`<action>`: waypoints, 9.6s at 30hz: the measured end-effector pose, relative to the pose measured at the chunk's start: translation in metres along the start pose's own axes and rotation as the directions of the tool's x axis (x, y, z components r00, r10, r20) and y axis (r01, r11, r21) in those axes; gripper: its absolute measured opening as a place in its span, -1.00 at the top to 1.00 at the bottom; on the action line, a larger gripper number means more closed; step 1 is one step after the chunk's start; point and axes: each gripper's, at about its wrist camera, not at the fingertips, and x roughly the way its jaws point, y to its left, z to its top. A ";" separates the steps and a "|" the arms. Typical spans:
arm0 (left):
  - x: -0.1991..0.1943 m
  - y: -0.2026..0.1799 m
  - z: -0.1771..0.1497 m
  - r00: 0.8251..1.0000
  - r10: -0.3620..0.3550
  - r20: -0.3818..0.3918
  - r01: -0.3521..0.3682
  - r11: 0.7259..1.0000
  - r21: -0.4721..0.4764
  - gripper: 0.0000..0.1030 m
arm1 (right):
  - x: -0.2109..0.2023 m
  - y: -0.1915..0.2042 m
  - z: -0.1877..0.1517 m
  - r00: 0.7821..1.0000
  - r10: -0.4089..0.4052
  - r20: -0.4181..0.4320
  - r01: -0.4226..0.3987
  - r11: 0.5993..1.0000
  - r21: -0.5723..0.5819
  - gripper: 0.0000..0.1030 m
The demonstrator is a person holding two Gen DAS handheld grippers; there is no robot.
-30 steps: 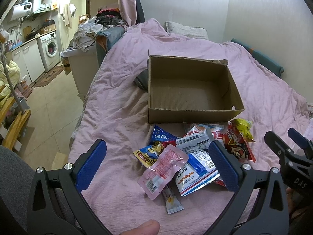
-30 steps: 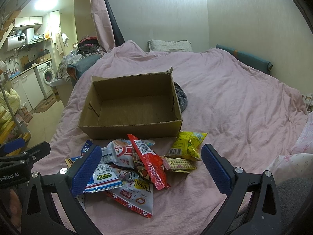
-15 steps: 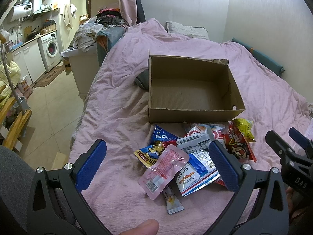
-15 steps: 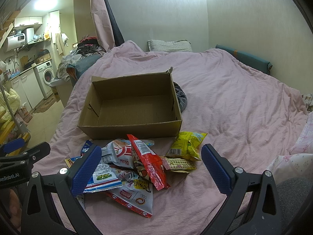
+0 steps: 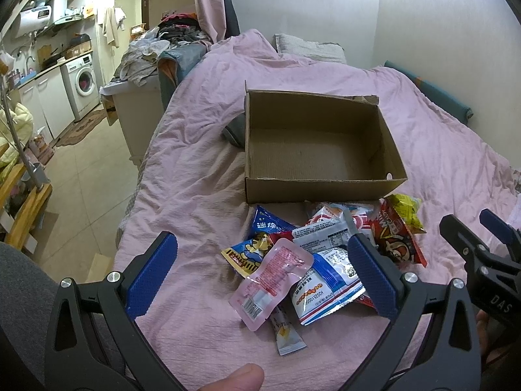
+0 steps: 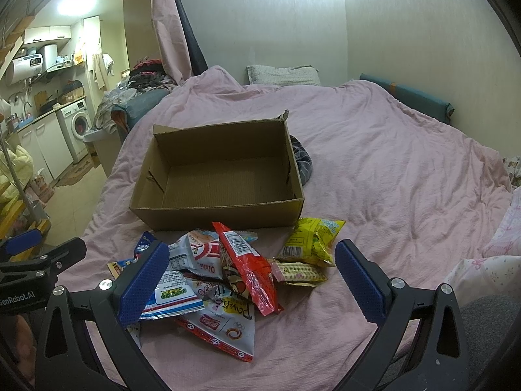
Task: Organize snacks
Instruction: 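Grasp the red chip bag with the right gripper, then grasp the pink candy pack with the left gripper while the right gripper holds the red bag, then carry both packets over the box and open both grippers to drop them, then withdraw both grippers from the box back toward the snack pile, then grasp the blue-and-white bag with the right gripper while the left gripper grasps the wrapped bar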
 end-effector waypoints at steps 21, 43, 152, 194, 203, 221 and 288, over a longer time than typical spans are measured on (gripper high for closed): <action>0.004 0.005 0.003 0.999 0.001 -0.039 -0.002 1.000 -0.024 -1.00 | 0.029 -0.058 0.008 0.971 0.147 -0.187 -0.082 0.945 0.318 -1.00; 0.039 0.030 -0.002 0.969 0.039 -0.242 -0.070 0.990 -0.121 -1.00 | 0.137 -0.009 0.010 0.713 0.168 -0.681 -0.272 0.961 -0.047 0.04; 0.216 -0.035 0.123 0.937 -0.011 -0.350 0.041 0.996 0.077 0.89 | 0.246 -0.040 0.083 0.737 0.570 -0.364 -0.421 0.808 0.412 0.49; 0.187 -0.044 0.128 0.977 -0.039 -0.211 0.061 0.993 0.098 -0.53 | 0.214 -0.042 0.105 0.895 0.373 -0.246 -0.329 0.923 0.201 -0.71; 0.176 -0.032 0.131 0.983 -0.035 -0.180 0.047 0.997 0.061 -0.53 | 0.204 -0.046 0.109 0.903 0.357 -0.237 -0.308 0.925 0.223 -0.71; 0.116 -0.012 0.107 0.988 -0.012 -0.151 0.019 0.999 0.043 -0.53 | 0.147 -0.046 0.083 0.902 0.358 -0.241 -0.309 0.926 0.218 -0.71; 0.096 0.073 0.043 0.937 0.025 -0.349 -0.093 0.980 -0.178 -0.53 | 0.092 0.012 0.016 0.704 0.462 -0.540 -0.471 0.872 0.133 -0.10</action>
